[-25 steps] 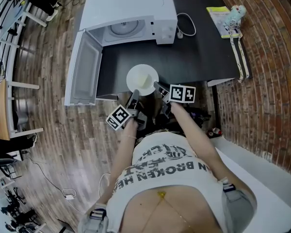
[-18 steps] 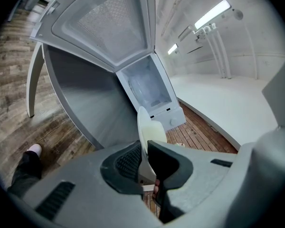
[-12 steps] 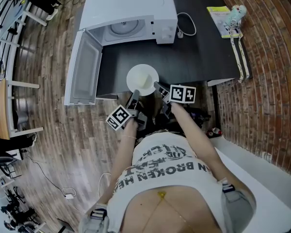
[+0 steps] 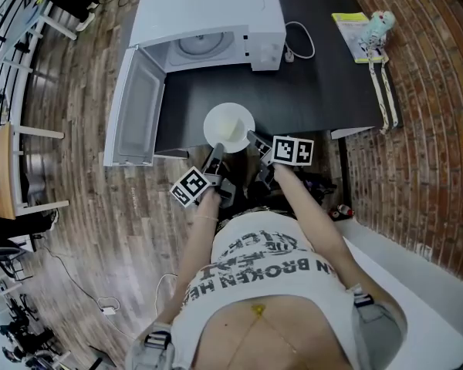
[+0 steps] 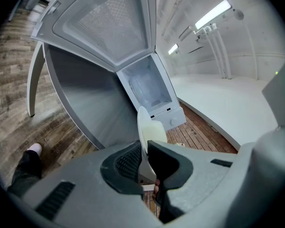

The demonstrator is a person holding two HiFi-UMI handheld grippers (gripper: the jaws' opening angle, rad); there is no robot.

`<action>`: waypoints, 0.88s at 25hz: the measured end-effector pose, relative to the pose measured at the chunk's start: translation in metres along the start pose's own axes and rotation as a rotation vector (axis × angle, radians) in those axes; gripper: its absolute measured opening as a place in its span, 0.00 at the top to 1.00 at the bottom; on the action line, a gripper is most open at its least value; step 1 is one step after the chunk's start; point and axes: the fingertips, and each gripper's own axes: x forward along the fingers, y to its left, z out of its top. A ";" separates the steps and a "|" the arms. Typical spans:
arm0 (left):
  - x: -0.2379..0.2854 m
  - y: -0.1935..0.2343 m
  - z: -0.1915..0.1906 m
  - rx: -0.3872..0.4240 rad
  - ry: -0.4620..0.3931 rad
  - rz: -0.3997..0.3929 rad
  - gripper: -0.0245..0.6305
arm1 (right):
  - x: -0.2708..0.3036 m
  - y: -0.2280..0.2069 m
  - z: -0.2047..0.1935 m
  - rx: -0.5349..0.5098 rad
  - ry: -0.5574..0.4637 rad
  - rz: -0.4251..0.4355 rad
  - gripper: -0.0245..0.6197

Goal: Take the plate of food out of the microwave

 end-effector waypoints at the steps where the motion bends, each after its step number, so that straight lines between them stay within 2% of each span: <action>1: 0.000 0.001 0.000 -0.001 0.000 0.001 0.89 | 0.000 0.000 0.000 -0.001 0.001 0.000 0.87; 22: -0.002 0.004 -0.001 -0.010 0.004 0.007 0.89 | 0.001 0.000 -0.002 -0.001 0.007 -0.004 0.87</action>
